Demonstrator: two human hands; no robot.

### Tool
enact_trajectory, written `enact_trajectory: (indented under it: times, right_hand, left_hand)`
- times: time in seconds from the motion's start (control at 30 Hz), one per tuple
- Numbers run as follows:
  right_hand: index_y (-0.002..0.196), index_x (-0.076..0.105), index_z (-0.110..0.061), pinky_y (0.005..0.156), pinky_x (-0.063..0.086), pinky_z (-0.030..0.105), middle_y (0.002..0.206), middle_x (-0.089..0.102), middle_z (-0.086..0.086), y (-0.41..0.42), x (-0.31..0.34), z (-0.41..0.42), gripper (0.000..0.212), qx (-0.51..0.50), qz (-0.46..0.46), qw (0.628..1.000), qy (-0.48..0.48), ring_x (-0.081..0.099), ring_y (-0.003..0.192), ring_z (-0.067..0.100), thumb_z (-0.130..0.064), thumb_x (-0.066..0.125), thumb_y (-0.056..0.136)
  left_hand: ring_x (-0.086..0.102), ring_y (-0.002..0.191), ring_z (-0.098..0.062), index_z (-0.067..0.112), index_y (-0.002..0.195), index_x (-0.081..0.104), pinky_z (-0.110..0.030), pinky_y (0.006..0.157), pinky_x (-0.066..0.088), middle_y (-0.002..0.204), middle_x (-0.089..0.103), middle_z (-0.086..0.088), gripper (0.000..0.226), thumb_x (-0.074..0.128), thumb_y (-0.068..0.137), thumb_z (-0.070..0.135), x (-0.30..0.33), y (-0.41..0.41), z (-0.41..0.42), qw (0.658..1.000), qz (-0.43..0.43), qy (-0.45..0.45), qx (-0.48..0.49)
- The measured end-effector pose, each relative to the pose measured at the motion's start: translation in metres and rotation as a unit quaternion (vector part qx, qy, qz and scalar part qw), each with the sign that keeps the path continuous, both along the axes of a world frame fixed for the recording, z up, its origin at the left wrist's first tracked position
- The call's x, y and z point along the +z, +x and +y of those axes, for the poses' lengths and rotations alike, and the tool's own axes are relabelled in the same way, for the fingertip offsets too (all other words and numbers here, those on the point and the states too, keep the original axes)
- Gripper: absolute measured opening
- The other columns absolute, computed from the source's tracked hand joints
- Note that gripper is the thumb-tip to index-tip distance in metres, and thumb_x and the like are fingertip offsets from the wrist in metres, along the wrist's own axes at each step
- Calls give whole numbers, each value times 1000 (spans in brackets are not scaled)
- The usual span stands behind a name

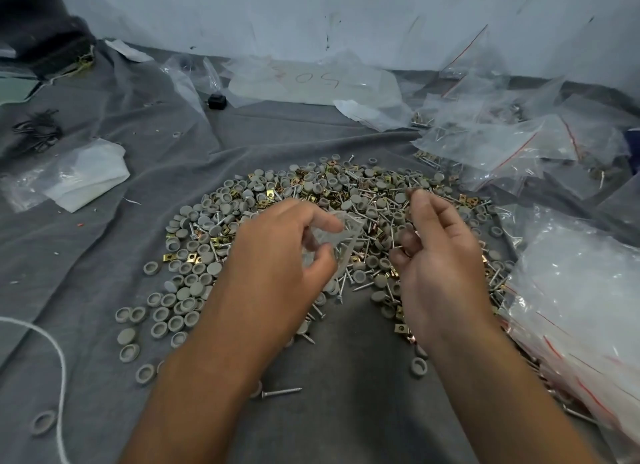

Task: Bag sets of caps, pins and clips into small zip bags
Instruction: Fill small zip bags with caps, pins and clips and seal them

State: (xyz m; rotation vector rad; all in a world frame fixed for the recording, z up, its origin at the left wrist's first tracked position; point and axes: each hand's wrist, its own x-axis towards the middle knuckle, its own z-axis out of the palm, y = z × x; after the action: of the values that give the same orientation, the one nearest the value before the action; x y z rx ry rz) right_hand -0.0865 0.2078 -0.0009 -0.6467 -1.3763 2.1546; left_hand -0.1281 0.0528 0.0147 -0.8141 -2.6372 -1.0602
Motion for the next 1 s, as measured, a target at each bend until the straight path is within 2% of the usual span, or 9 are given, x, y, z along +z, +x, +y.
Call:
enact_trajectory:
  times: [0.1,0.23,0.3,0.43,0.7,0.77,0.83,0.93,1.0]
  right_hand:
    - [97,69,-29,56,43,17,71,58,-15,6,1,-3,9,31,43,974,218,47,61,1,-35,63,96]
    - [96,71,-25,67,39,8,87,58,-19,8,2,-2,5,20,87,839,536,52,73,-1,-27,72,91]
    - [97,73,-19,70,35,5,87,52,-23,9,0,-1,11,6,82,786,613,48,75,-10,-22,78,87]
    - [100,70,-18,70,36,2,84,67,-12,13,-5,0,27,-27,71,786,613,52,73,-9,-24,86,79]
    - [105,76,-12,79,49,14,96,70,-11,14,-4,3,16,-25,120,733,669,64,89,8,-21,75,91]
    - [106,74,-15,80,42,8,98,69,-13,13,-3,5,20,-10,106,745,659,60,89,2,-27,73,91]
    - [104,69,-21,75,41,5,97,68,-15,13,0,15,14,-10,93,789,607,60,83,-1,-29,72,93]
    - [96,64,-32,65,44,3,87,66,-20,14,0,43,11,19,6,824,566,62,78,-4,-26,72,93]
    - [92,62,-42,61,42,2,84,64,-23,14,-8,62,17,122,-137,787,589,60,79,-10,-30,74,90]
  left_hand:
    - [54,91,6,38,105,67,-2,79,38,85,56,24,24,72,83,30,3,0,-2,1000,8,-4,0]
    - [51,92,10,36,111,66,0,78,34,88,52,28,32,71,80,41,5,1,0,1000,4,-12,-14]
    - [51,92,9,35,116,65,-1,79,35,90,51,28,38,71,79,44,5,2,1,1000,5,-13,-17]
    - [51,91,8,34,120,64,0,79,35,89,48,30,45,79,78,40,5,1,0,1000,11,-16,-18]
    - [48,92,14,34,121,64,3,80,31,88,44,33,46,75,77,42,6,3,4,999,9,-27,-31]
    - [49,91,14,33,120,64,2,78,33,88,45,33,45,72,77,43,6,3,4,999,8,-21,-34]
    - [48,90,18,32,121,64,4,78,32,87,43,34,47,69,76,45,6,3,3,999,7,-14,-34]
    - [46,90,22,33,122,64,6,79,31,88,40,37,50,66,74,45,5,3,2,999,5,-8,-33]
    - [46,91,22,34,124,62,6,80,30,87,39,38,51,65,74,45,5,3,3,999,4,-9,-35]
